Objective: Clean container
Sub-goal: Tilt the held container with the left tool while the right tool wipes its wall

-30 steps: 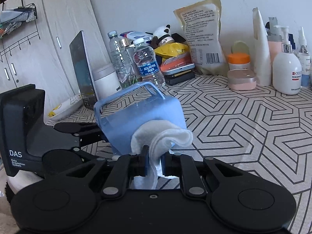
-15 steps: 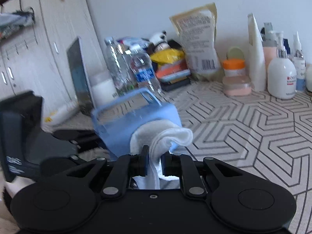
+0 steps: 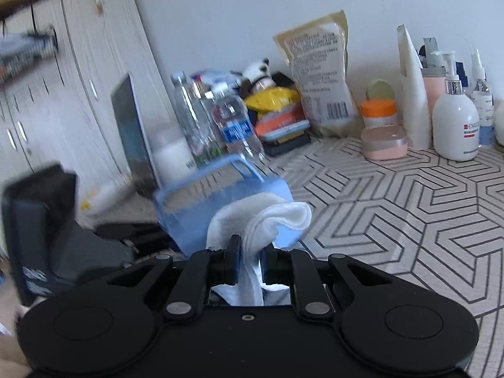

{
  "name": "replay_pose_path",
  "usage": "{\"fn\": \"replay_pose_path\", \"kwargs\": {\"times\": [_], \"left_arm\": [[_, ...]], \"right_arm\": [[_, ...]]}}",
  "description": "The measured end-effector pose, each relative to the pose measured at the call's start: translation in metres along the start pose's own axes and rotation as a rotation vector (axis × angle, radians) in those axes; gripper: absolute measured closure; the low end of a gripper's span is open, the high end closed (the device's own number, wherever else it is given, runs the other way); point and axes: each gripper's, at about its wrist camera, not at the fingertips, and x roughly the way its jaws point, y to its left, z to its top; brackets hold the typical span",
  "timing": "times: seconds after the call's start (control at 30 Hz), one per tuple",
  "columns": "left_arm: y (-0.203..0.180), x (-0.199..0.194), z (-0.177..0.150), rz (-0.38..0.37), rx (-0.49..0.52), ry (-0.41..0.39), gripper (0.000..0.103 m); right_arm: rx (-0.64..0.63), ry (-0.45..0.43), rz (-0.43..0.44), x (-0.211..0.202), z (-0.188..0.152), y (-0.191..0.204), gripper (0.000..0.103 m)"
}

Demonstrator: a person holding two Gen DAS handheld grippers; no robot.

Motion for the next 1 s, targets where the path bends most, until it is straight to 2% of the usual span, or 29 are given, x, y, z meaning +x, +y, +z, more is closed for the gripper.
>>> {"fn": "replay_pose_path", "kwargs": {"times": [0.7,1.0], "left_arm": [[-0.001,0.002,0.001,-0.003,0.001,0.004,0.02],[-0.002,0.001,0.001,-0.004,-0.001,0.004,0.02]], "right_arm": [[-0.041,-0.075,0.077,-0.008,0.006,0.014,0.086],[-0.039,-0.075,0.104,-0.01,0.004,0.016,0.086]]}}
